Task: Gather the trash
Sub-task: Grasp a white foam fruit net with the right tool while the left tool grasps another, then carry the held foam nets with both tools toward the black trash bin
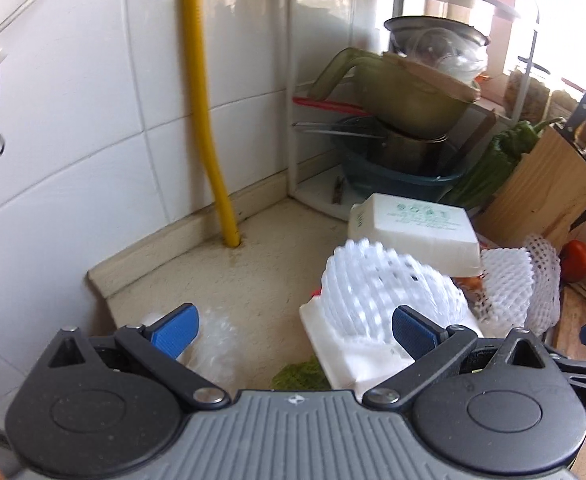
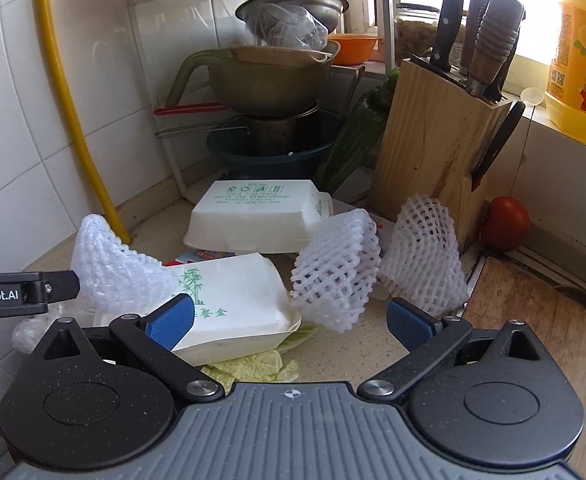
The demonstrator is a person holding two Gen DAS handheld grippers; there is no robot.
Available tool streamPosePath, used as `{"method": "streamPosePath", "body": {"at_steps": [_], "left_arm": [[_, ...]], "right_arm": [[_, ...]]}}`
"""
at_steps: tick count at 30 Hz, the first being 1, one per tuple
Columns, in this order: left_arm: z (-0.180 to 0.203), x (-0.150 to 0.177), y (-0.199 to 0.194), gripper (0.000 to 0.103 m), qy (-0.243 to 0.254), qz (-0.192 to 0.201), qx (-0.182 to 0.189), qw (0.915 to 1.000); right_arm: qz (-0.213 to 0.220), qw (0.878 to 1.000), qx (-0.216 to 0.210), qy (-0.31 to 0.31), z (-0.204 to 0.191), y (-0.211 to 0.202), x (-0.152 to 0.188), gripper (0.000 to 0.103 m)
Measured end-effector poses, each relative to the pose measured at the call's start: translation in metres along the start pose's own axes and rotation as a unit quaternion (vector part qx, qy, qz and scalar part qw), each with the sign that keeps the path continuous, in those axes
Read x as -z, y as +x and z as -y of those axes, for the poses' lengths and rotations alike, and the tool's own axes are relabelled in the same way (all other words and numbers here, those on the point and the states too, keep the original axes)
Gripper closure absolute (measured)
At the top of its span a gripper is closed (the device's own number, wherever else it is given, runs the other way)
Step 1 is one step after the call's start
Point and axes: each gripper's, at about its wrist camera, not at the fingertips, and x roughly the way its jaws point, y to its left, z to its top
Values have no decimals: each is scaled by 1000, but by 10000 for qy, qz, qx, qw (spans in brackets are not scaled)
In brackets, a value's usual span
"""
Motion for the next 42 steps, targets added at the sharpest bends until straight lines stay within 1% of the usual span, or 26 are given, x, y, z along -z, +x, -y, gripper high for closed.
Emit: {"method": "streamPosePath", "body": {"at_steps": [3,5,9,10,13,15,16,17,19,21,22,23,25,27,30,32,33,34,35,37,38,41,42], "left_arm": [[7,-6,-2,2,194,156,172,9995],[11,-10,2,1,225,157,321,9991],[30,-16,23,2,465,-143,638,9968],[36,-17,26,2,529,-148,708,9960],[52,-20,32,2,820,13,646,9945],[58,-22,39,3,998,-29,604,9932],[59,-22,44,12,1009,-85,634,9928],[58,-21,48,18,975,-174,672,9928],[57,-19,58,37,897,-431,726,9924],[57,-15,66,48,896,-571,613,9924],[57,-14,69,51,907,-590,545,9926],[55,-14,70,51,877,-601,531,9929],[49,-14,72,52,712,-625,608,9936],[46,-13,73,52,681,-632,671,9934],[44,-9,76,52,735,-662,711,9926],[40,-7,78,50,605,-647,805,9928],[37,-7,79,48,508,-655,845,9930],[34,-7,80,47,415,-712,890,9926],[32,-6,82,47,350,-773,930,9920],[30,-4,80,46,352,-738,1005,9916],[31,-4,79,47,403,-724,1015,9914],[32,-5,75,57,391,-624,1084,9914],[32,-5,73,64,395,-585,1127,9911]], "right_arm": [[-115,9999,22,106,10,8,2,0],[-192,9995,-33,234,18,14,3,0],[-216,9988,-37,441,32,21,3,0],[-211,9988,-15,452,35,22,3,0],[-147,9988,63,455,45,23,2,0],[-126,9988,65,469,51,25,1,0],[-115,9987,56,496,53,26,1,0],[-94,9986,13,516,55,28,-1,0],[-1,9985,-71,535,55,30,-3,0],[44,9983,-196,548,55,35,-5,0],[32,9981,-239,567,54,38,-6,0],[36,9980,-261,575,54,42,-6,0],[56,9980,-270,573,53,50,-7,0],[10,9973,-363,635,53,59,-8,1],[-204,9935,-591,953,58,74,-8,12],[-364,9888,-819,1193,64,82,-5,39],[-460,9861,-942,1290,67,87,-3,42],[-561,9839,-936,1417,69,90,-1,42],[-633,9814,-1005,1511,71,93,1,44],[-668,9806,-1036,1523,72,95,4,52],[-643,9809,-1046,1507,71,93,4,53],[-537,9816,-1119,1450,73,88,4,59],[-528,9814,-1133,1455,73,87,3,60]]}}
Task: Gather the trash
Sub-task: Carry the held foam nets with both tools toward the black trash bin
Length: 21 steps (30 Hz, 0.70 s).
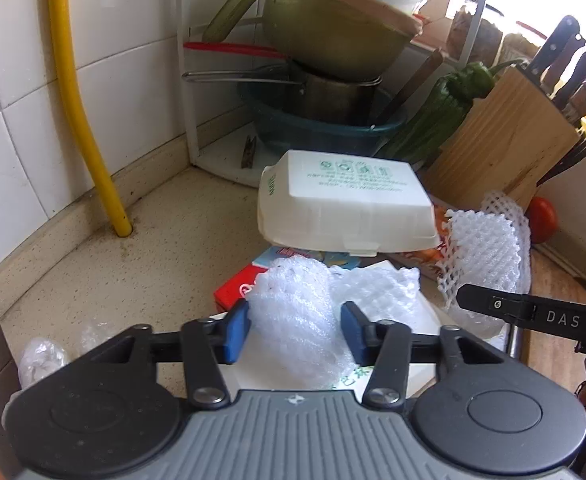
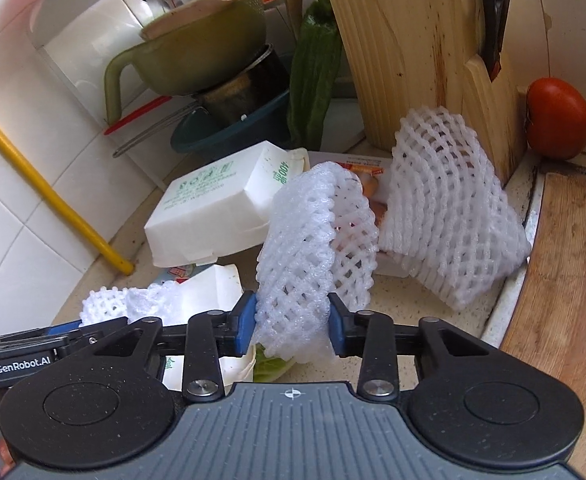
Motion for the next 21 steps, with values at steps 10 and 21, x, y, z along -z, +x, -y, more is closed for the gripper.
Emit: {"method": "streamPosePath", "body": {"at_steps": [10,21], "left_arm": [[5,0,-21,80,-7,199,286,9994],[7,11,-32,80,-9,228,312,9993]], "right_arm": [[242,9992,-210,-239,-12,-28,2,66],[249,9978,-271,-556,-24,-40,10,69]]}}
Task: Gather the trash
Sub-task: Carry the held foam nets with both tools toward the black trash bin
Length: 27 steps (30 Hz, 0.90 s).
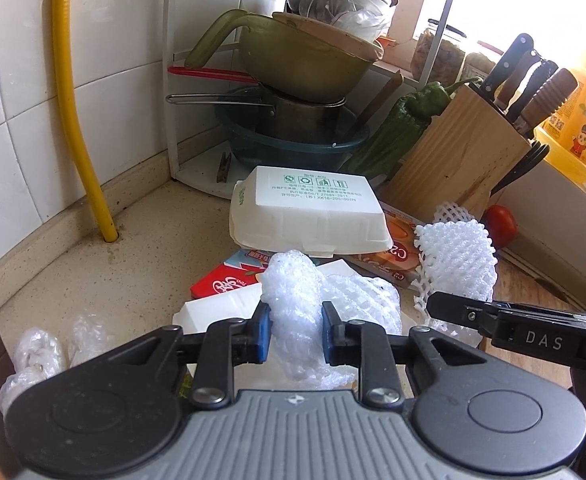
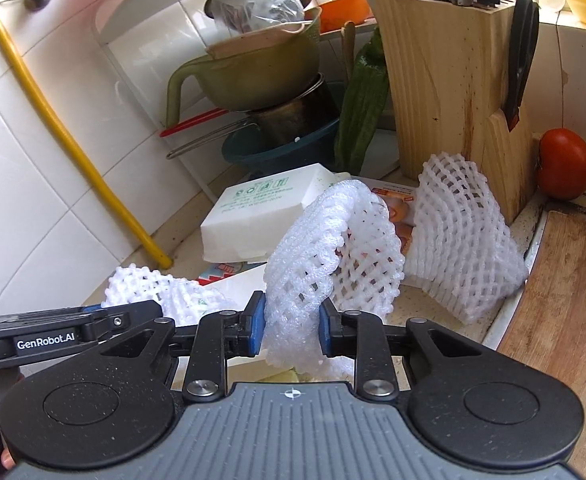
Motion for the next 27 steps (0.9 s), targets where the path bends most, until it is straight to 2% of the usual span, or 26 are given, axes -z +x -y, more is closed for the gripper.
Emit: {"method": "streamPosePath", "body": {"at_steps": [4,13,22,27], "left_arm": [[3,5,-4,80,109,10,-15,9999],[14,15,-15,81,287,78,-77,9995],[-1,28,-41,81,89,274,-27,9996],[-25,39,-67,81,-169,441,-50,9989]], "right_arm": [[-88,9999,56,-64,-2,3,3,69],[-129,9991,-146,-385,-22,-1,11,74],[-85,9975,-333,-620,-43,-14,17,78],[-45,9954,-460,-843,-74,-25,24,78]]}}
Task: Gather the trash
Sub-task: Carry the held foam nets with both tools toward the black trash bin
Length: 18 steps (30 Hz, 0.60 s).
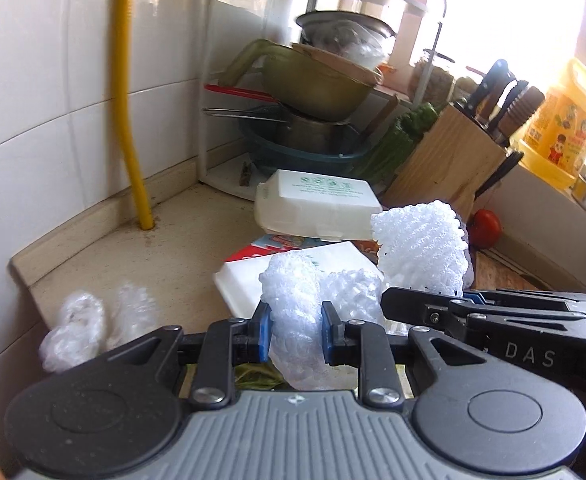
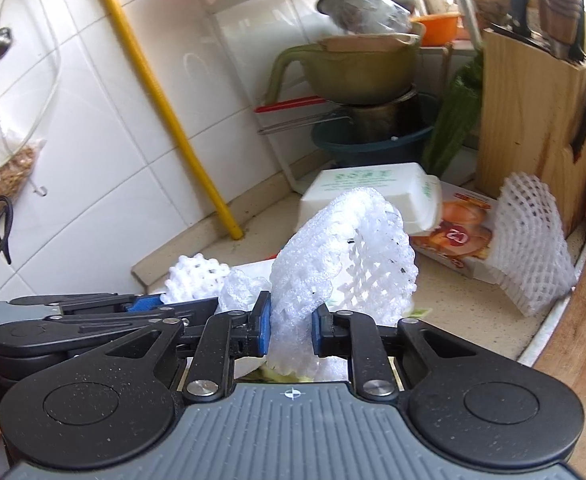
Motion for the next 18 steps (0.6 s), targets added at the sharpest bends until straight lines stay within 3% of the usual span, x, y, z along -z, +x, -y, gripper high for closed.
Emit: {"method": "streamPosePath", "body": {"at_steps": [10,18], "left_arm": [[-74,30,-66,81,-714,351,-664,9946],[-132,64,-97,81,-1426,392,-1406,9789]], "right_arm": [[-251,9956,-663,-606,-85,14,8,78],[-735,9811,-1415,-1099,-156,51,21,78]]}}
